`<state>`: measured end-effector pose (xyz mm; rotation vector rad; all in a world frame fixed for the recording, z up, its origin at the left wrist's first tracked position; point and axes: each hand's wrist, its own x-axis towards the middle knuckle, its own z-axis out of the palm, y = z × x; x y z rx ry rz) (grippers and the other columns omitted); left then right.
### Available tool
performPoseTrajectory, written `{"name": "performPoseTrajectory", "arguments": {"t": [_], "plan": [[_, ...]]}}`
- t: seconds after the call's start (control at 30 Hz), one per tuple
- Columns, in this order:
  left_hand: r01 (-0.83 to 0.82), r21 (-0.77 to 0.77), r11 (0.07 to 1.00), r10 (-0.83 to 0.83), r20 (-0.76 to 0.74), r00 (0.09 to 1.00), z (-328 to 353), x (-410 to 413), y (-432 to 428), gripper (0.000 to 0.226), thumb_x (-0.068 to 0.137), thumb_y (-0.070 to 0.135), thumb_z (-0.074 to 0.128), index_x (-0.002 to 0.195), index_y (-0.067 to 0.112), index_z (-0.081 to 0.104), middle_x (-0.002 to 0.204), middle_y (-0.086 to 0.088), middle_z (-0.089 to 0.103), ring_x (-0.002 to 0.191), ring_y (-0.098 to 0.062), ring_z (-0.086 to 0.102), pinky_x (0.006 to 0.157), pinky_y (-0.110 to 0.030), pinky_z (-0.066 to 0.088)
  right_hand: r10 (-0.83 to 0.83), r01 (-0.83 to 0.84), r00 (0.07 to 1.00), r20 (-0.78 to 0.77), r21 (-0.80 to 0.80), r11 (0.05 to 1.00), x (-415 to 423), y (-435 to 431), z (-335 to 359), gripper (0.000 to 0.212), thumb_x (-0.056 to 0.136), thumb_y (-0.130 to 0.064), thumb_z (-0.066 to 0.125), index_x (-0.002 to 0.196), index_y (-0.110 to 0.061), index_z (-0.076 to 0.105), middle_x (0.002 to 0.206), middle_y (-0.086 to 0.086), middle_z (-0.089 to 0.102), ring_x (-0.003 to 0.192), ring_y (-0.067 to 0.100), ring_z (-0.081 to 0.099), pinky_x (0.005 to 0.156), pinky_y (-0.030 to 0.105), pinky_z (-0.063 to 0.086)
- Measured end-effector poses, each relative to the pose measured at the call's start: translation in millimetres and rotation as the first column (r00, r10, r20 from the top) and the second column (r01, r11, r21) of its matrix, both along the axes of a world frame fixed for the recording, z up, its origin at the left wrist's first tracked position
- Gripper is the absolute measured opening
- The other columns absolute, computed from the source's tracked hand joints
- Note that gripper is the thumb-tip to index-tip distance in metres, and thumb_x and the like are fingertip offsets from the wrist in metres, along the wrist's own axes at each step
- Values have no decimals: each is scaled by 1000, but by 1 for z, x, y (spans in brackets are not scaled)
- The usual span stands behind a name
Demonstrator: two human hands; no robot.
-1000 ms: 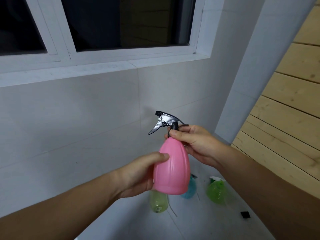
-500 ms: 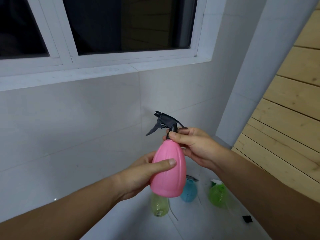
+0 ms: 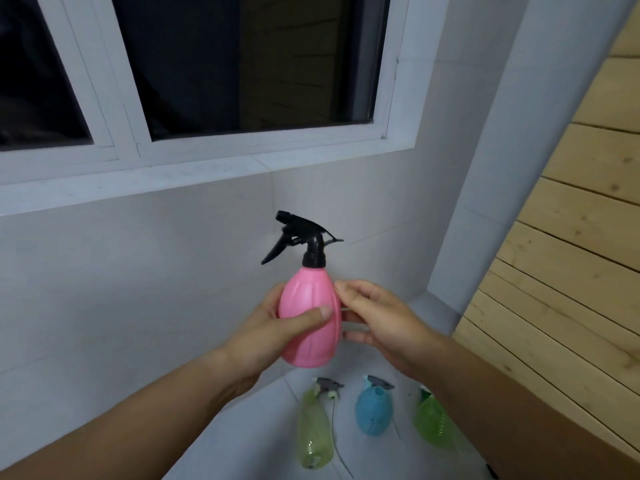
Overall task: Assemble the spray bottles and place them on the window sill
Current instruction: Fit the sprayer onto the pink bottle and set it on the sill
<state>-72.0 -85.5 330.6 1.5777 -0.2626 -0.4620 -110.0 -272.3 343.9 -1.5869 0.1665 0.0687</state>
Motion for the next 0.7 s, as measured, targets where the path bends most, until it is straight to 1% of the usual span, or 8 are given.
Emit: {"name": "performPoseTrajectory", "arguments": {"t": [0.07, 0.13, 0.23, 0.3, 0.4, 0.5, 0.6, 0.7], "plan": [[-42, -27, 999, 43, 54, 998, 19, 13, -5, 93, 56, 56, 87, 140, 34, 53, 127, 2, 72, 113, -21, 72, 87, -38, 61, 1, -2, 1000, 13, 28, 1000, 5, 0, 6, 48, 81, -60, 61, 118, -29, 67, 116, 0, 73, 110, 21, 69, 100, 50, 51], [-47, -17, 999, 48, 122, 991, 43, 28, -15, 90, 61, 57, 83, 140, 31, 47, 128, 3, 67, 114, -18, 69, 91, -37, 60, 6, -10, 997, 78, 48, 999, 14, -3, 19, 46, 87, -58, 56, 125, -32, 63, 122, 0, 71, 112, 21, 67, 100, 47, 52], [-62, -31, 998, 66, 145, 987, 80, 59, -36, 78, 71, 46, 73, 135, 20, 38, 133, -4, 58, 118, -21, 64, 100, -41, 56, -13, 9, 976, 219, 20, 1000, 40, -10, 53, 44, 93, -51, 51, 132, -34, 58, 122, -3, 71, 106, 14, 70, 96, 39, 54], [-60, -13, 998, 61, 199, 978, 107, 85, -50, 68, 81, 39, 75, 132, 18, 35, 135, -7, 54, 121, -24, 61, 101, -41, 54, -33, 40, 956, 292, -19, 999, 66, -17, 80, 38, 98, -43, 47, 134, -34, 56, 120, -3, 71, 102, 12, 71, 94, 35, 56], [-70, 16, 997, 61, 306, 950, 146, 127, -65, 54, 94, 33, 70, 135, 16, 40, 134, -9, 57, 118, -26, 62, 88, -34, 54, -54, 104, 925, 376, -115, 988, 112, -31, 119, 43, 98, -45, 46, 140, -37, 48, 128, -4, 66, 111, 14, 66, 95, 34, 54], [-101, 54, 993, 69, 425, 903, 175, 163, -74, 62, 92, 40, 72, 143, 15, 47, 131, -6, 61, 116, -24, 64, 77, -28, 53, -82, 167, 907, 412, -176, 970, 158, -43, 142, 47, 98, -45, 45, 144, -34, 43, 134, -2, 61, 117, 16, 61, 92, 30, 51], [-117, 86, 989, 64, 468, 881, 185, 197, -82, 66, 89, 44, 75, 144, 16, 51, 133, -5, 63, 119, -25, 65, 92, -36, 58, -101, 183, 901, 422, -158, 970, 192, -49, 154, 47, 99, -39, 47, 144, -30, 43, 131, -1, 61, 113, 17, 63, 93, 33, 54], [-141, 123, 982, 70, 458, 886, 184, 227, -87, 69, 88, 45, 75, 146, 16, 52, 135, -5, 64, 121, -27, 64, 104, -47, 55, -124, 214, 898, 421, -174, 961, 223, -53, 153, 47, 98, -39, 49, 144, -32, 44, 132, -1, 60, 112, 19, 63, 98, 41, 54]]}}
